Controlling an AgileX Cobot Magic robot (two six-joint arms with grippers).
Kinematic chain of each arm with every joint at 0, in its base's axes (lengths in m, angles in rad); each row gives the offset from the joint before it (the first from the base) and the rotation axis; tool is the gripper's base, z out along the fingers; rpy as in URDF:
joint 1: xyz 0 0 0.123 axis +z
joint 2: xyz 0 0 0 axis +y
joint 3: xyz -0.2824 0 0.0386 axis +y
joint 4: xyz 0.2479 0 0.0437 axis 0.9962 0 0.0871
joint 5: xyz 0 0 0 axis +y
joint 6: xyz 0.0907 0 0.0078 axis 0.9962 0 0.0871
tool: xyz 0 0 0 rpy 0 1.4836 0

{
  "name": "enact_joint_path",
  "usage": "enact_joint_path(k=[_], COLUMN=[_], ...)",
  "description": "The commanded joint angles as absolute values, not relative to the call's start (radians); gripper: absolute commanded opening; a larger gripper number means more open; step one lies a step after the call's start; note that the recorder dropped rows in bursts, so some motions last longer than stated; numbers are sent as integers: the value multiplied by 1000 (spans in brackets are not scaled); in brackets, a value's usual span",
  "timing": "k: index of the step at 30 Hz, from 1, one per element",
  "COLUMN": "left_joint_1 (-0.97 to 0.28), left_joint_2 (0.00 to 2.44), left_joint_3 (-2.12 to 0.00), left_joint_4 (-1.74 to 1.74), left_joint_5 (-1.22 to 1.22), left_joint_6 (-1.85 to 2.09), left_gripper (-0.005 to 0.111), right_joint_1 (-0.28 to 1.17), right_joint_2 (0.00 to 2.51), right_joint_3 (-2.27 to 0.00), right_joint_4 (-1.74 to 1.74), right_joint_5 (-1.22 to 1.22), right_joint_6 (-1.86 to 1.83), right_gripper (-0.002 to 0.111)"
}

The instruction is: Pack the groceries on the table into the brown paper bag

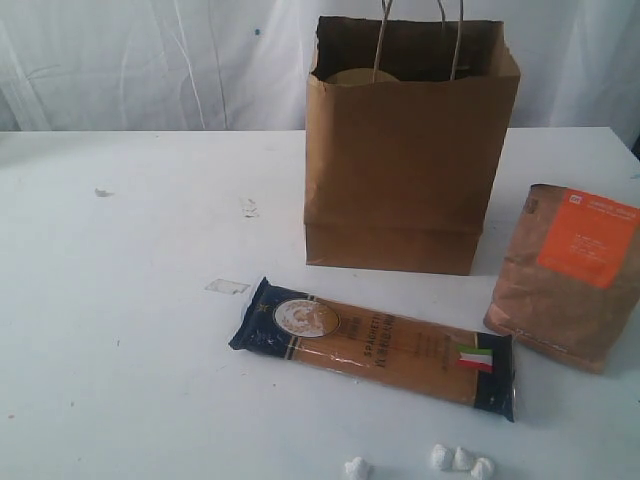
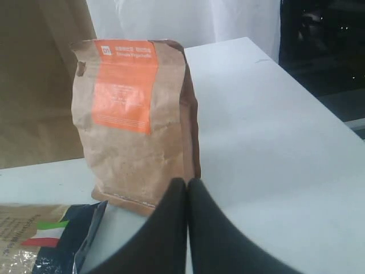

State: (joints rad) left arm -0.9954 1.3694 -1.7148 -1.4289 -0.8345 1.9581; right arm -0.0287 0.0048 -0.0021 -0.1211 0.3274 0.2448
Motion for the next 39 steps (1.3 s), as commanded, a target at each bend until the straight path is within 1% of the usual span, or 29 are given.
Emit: enact_joint_path(k=[1,4,7,9,12,14,18,23,27,30,33,34,35,36,39], left_joint_1=[-904,-726,-492,-343,-163,-73,70,136,193,210,208,208,208,208,208], left_joint_2=[1245,1214,1209,1209,1209,1209,1204,1123,1019,896,717,623,554,498,357], left_joint_3=[-1514,-1374,-1248,-1162,-1040,-962,-803,-773,-807,-857,-855,-836,-819,-795,-680], left_joint_4=[-1310,-1295,-1319,-1385,-1589,-1723,-1744,-1744,-1744,-1710,-1708,-1708,-1708,-1708,-1708], left_joint_5=[-839,-801,-747,-674,-564,-485,-343,-321,-270,-258,-124,-49,-33,-42,-195], left_joint_6=[2119,2119,2119,2119,2119,2119,2045,1729,1625,1625,1596,1566,1567,1567,1572], left_gripper=[0,0,0,0,0,0,0,0,0,0,0,0,0,0,0], right_joint_1=[-30,-30,-30,-30,-30,-30,-30,-30,-30,-30,-30,-30,-30,-30,-30], right_joint_2=[0,0,0,0,0,0,0,0,0,0,0,0,0,0,0], right_joint_3=[0,0,0,0,0,0,0,0,0,0,0,0,0,0,0], right_joint_4=[-130,-130,-130,-130,-130,-130,-130,-130,-130,-130,-130,-130,-130,-130,-130], right_joint_5=[320,320,320,320,320,320,320,320,320,320,320,320,320,320,320], right_joint_6=[241,241,241,241,241,241,241,241,241,241,241,241,241,241,241], right_gripper=[0,0,0,0,0,0,0,0,0,0,0,0,0,0,0])
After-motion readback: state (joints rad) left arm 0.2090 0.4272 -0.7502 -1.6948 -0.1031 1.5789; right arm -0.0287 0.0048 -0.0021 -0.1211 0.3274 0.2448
